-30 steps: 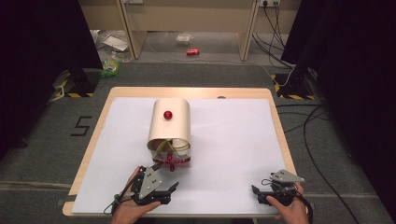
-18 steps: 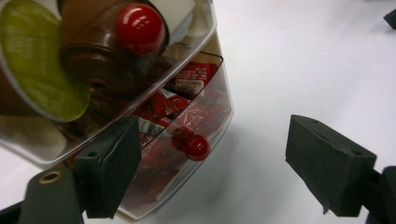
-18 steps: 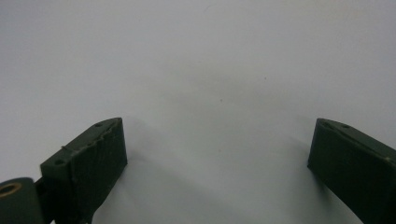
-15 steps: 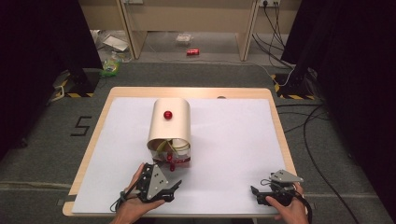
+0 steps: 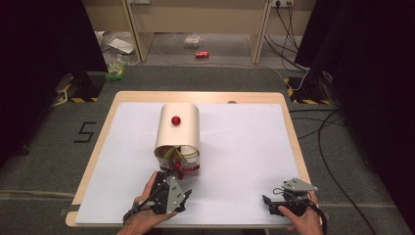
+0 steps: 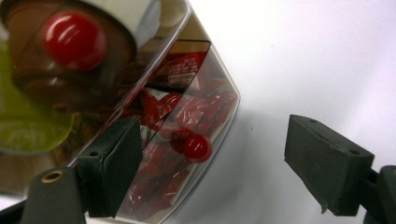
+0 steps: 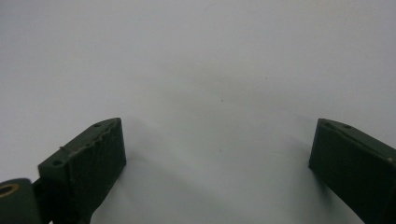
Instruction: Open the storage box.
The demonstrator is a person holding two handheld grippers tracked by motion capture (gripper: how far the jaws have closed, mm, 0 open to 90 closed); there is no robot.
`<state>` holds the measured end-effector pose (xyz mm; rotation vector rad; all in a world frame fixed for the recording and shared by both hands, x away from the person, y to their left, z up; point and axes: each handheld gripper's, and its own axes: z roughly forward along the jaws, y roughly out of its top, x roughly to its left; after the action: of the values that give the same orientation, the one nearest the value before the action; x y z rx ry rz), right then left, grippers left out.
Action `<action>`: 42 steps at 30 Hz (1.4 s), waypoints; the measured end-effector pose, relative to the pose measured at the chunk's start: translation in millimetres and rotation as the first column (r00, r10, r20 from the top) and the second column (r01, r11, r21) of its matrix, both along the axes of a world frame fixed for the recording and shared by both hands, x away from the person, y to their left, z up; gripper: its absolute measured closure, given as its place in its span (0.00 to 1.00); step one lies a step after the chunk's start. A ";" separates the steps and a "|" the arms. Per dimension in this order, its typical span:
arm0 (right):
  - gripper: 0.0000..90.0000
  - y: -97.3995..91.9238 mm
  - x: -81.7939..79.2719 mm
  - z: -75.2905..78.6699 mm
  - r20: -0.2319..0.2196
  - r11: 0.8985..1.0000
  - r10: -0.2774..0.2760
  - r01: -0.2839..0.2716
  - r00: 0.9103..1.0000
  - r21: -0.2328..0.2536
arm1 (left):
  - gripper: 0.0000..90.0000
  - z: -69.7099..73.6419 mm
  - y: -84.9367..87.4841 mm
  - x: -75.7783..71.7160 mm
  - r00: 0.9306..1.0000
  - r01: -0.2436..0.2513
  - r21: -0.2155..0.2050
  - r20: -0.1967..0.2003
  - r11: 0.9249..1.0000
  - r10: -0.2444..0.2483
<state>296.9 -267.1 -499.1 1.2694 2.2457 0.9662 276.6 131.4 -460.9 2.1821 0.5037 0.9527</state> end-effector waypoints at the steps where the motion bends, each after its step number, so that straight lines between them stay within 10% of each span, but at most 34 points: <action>1: 0.05 0.0 0.0 0.0 0.000 1.000 0.000 0.000 1.000 0.000 | 0.21 -0.2 -1.5 -0.1 1.000 0.006 0.010 0.006 1.000 -0.006; 12: 0.04 0.0 -0.2 0.0 -0.001 1.000 -0.001 0.001 1.000 0.000 | 0.21 -7.4 -11.8 3.0 0.998 0.012 0.126 0.066 0.992 -0.020; 26: 0.04 0.1 -0.2 0.0 -0.002 1.000 -0.001 0.001 1.000 -0.001 | 0.26 -4.0 -2.6 7.4 1.000 0.006 -0.004 -0.001 1.000 -0.006; 30: 0.04 0.2 -0.2 0.0 -0.002 1.000 -0.001 0.001 1.000 -0.001 | 0.30 1.7 3.9 6.8 0.998 -0.004 -0.095 -0.056 0.995 -0.002; 42: 0.04 0.3 -0.2 0.0 -0.002 1.000 -0.001 0.001 1.000 -0.001 | 0.47 9.5 11.7 0.0 0.994 -0.015 -0.153 -0.112 0.988 -0.002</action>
<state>296.8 -266.8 -499.1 1.2719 2.2462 0.9633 276.6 143.1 -451.4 2.1030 0.6170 0.7720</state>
